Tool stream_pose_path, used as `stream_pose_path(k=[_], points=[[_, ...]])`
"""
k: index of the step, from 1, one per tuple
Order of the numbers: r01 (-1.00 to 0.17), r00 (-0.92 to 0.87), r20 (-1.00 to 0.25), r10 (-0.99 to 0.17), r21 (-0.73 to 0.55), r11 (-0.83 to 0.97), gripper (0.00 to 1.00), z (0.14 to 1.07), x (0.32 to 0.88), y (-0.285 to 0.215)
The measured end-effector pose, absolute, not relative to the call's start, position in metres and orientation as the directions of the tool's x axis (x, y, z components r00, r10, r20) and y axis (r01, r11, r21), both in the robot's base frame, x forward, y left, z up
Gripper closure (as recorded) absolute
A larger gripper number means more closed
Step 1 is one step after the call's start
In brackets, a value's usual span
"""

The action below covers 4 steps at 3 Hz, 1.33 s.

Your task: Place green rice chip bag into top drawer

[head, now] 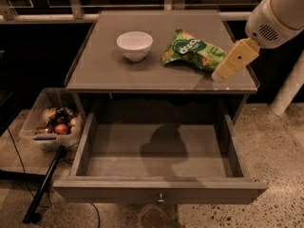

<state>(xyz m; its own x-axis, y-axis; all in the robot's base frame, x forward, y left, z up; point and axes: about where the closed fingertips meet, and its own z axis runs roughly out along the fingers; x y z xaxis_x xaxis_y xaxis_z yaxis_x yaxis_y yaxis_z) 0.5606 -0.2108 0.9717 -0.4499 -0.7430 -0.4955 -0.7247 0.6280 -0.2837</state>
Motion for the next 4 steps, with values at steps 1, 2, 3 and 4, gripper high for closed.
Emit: stream_pose_path(k=[1,2,3,4], points=[[-0.74,-0.385,-0.527,-0.758,-0.315,0.594,0.0,0.975,0.562,-0.203],[-0.747,-0.28,-0.592,-0.755,-0.36,0.559,0.0,0.974,0.582,-0.192],[-0.744,-0.212,-0.626,-0.751,-0.395,0.54,0.0,0.971,0.605,-0.181],[-0.739,-0.184,-0.622,-0.761,-0.423,0.524,0.0,0.966,0.622,-0.175]])
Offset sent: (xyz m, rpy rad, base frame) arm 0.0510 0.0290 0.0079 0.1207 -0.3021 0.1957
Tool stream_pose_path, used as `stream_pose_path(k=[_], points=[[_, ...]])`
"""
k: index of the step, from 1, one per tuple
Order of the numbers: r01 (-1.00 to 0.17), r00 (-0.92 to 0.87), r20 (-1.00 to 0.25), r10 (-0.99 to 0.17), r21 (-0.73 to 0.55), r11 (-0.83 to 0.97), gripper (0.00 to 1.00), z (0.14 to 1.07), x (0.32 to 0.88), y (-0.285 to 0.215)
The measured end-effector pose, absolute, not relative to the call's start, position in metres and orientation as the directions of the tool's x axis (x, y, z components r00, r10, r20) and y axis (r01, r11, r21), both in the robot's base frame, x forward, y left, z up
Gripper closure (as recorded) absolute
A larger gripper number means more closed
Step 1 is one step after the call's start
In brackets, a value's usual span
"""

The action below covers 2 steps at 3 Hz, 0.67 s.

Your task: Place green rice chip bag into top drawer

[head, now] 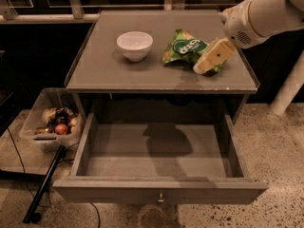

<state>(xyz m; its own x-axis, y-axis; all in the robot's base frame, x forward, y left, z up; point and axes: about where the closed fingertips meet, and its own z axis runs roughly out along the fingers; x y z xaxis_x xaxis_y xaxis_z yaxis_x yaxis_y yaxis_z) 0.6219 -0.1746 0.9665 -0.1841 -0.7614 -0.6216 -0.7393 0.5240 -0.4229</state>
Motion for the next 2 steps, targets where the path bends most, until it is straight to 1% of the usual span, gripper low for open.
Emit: stream_pose_path(k=[1,2], points=[[-0.74,-0.19,-0.587,-0.787,-0.442,0.508,0.0,0.954,0.65,-0.178],[-0.761,-0.199,-0.555,-0.808,-0.432,0.484,0.0,0.936,0.684,-0.181]])
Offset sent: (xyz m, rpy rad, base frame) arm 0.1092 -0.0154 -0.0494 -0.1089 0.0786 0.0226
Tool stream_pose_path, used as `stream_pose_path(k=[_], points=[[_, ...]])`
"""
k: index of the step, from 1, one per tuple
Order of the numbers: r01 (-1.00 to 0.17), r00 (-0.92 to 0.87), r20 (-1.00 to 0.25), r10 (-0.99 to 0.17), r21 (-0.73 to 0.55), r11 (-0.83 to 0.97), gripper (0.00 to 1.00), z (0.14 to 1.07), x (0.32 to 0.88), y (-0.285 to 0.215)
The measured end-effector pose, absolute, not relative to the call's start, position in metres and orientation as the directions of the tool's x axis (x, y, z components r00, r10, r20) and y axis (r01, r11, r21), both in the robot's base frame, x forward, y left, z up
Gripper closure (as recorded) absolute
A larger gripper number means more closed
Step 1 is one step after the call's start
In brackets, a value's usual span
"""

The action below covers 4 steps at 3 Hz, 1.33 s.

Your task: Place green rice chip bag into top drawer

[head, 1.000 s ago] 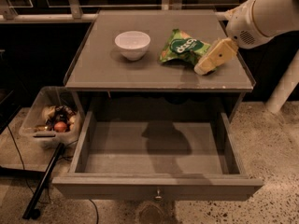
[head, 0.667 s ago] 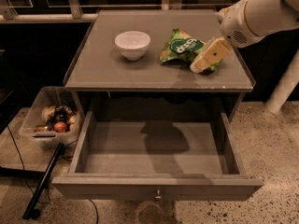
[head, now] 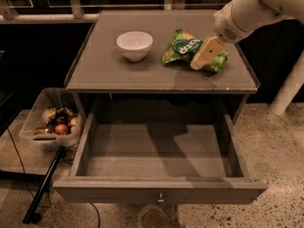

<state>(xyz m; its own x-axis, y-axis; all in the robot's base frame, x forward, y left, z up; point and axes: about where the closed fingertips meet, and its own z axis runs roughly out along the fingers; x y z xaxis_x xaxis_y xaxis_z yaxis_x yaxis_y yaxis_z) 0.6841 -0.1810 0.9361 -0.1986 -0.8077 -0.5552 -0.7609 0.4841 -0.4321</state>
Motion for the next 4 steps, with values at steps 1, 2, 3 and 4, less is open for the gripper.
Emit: stream_pose_path(k=[1,2,3,4], points=[[-0.783,-0.207,-0.555,-0.806,-0.4,0.477,0.0,0.92,0.716,-0.179],[-0.802,-0.224,-0.57,-0.79,-0.353,0.482,0.0,0.904,0.736,-0.176],[-0.816,-0.245,-0.6,-0.762,-0.297,0.496,0.0,0.892,0.742,-0.174],[-0.825,-0.266,-0.631,-0.728,-0.242,0.511,0.0,0.877,0.726,-0.178]])
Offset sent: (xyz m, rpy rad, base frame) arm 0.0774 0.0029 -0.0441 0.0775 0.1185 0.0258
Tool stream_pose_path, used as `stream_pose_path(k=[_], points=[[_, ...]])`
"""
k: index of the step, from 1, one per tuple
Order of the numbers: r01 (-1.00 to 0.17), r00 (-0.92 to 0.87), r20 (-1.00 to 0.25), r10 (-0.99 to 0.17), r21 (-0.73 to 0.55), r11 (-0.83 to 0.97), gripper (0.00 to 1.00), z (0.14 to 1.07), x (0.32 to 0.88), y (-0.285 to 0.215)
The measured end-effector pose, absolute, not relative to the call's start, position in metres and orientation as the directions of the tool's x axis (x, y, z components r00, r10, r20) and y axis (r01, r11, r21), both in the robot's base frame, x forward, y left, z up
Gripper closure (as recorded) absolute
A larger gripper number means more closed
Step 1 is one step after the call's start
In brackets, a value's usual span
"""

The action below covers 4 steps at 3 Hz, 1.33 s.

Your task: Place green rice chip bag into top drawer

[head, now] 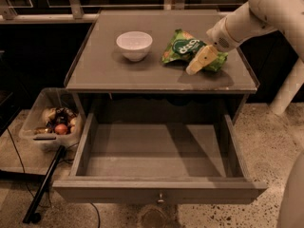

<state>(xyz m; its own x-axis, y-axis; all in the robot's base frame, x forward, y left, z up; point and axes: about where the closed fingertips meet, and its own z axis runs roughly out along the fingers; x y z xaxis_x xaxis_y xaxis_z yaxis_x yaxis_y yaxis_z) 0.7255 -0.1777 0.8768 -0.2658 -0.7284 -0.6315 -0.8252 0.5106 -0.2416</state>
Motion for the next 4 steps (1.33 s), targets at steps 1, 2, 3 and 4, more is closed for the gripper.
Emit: stream_pose_path(k=[1,2,3,4], points=[[-0.829,-0.271,-0.631,-0.727,-0.232,0.509,0.0,0.868,0.723,-0.174],[-0.836,-0.28,-0.618,-0.734,-0.219,0.503,0.0,0.856,0.724,-0.168],[-0.836,-0.28,-0.618,-0.734,-0.219,0.503,0.18,0.856,0.724,-0.168],[-0.836,-0.28,-0.618,-0.734,-0.218,0.503,0.41,0.856,0.724,-0.168]])
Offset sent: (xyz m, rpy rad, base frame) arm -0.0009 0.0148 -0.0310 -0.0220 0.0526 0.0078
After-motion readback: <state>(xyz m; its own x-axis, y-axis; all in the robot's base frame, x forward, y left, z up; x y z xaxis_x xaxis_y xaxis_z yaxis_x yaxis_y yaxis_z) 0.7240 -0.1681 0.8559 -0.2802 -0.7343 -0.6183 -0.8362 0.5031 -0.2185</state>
